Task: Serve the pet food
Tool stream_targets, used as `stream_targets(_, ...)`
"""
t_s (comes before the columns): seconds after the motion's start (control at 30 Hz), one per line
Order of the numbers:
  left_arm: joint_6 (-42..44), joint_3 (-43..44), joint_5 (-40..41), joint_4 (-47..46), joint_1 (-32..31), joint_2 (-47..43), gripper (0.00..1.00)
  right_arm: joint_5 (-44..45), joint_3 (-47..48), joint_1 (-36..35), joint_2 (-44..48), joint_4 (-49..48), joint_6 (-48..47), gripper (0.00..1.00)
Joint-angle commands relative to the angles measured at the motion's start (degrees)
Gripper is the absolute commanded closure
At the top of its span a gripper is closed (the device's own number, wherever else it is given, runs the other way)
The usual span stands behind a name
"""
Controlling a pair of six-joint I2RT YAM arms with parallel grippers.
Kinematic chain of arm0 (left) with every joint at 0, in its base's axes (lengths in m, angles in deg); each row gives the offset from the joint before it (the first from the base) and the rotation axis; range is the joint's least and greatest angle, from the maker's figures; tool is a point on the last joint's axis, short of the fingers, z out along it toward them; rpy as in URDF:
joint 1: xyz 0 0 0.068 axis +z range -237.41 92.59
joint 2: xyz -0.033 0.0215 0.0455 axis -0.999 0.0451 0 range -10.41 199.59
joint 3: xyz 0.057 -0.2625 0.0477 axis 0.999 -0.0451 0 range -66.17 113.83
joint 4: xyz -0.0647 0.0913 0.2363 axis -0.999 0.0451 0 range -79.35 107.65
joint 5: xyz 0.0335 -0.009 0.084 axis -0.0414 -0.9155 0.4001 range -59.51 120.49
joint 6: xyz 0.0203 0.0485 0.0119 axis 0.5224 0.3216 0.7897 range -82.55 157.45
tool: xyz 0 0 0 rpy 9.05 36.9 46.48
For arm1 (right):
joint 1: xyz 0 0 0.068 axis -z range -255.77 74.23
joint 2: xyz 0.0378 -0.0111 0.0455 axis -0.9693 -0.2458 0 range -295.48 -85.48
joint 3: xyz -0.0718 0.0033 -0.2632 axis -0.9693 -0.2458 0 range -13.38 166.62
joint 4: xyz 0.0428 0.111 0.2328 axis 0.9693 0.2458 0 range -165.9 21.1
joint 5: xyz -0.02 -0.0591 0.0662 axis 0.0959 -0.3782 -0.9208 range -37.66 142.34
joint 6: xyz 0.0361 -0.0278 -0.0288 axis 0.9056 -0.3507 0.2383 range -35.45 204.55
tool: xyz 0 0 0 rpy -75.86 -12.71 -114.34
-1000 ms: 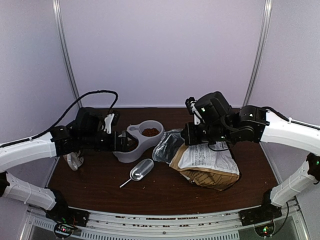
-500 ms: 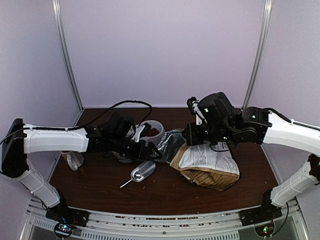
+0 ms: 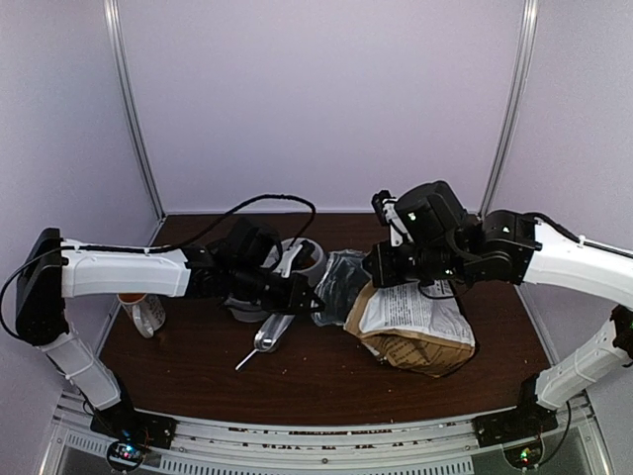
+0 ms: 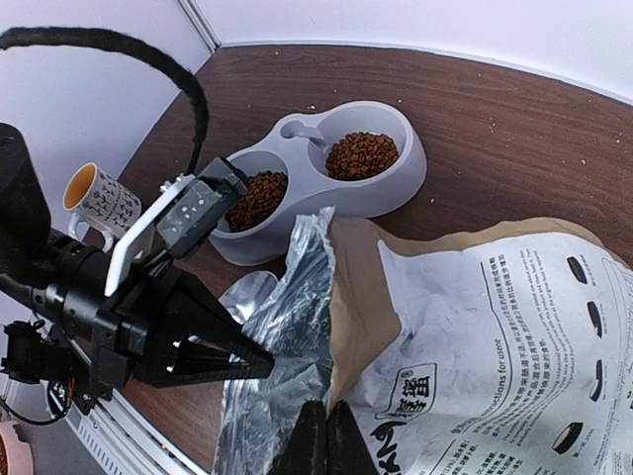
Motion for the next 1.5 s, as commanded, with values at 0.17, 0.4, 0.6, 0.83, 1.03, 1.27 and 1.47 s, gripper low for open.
stream_targets(0.17, 7.6, 21.9, -6.7, -5.6, -8.5, -2.8, 1.00, -0.8, 13.1, 0.0, 3.3, 16.5, -7.9, 1.00)
stream_targets(0.4, 7.3, 33.8, -11.0, -6.6, -12.6, 3.0, 1.00, -8.1, 13.5, -0.1, 7.0, 19.4, -10.9, 1.00)
stream_targets(0.6, 7.6, 35.7, -11.0, -5.3, -14.6, 4.8, 1.00, -17.2, 10.7, -0.2, 7.0, 11.9, -13.2, 1.00)
stream_targets(0.83, 13.2, 30.8, -2.3, 3.6, -14.7, -1.0, 0.81, -20.9, 8.4, -0.1, 5.3, 7.7, -16.2, 1.00)
stream_targets(1.03, 20.8, 21.3, 6.8, 11.4, -14.6, -13.7, 0.39, -24.5, 6.7, 0.0, 6.0, 5.4, -17.3, 1.00)
stream_targets(1.27, 28.9, 10.2, 11.2, 12.2, -10.7, -29.1, 0.08, -29.0, 6.1, 0.2, 7.0, 3.5, -17.8, 1.00)
stream_targets(1.47, 36.1, 4.4, 5.4, 10.9, -6.2, -28.4, 0.12, -30.4, 6.3, 0.3, 7.5, 3.2, -17.6, 1.00)
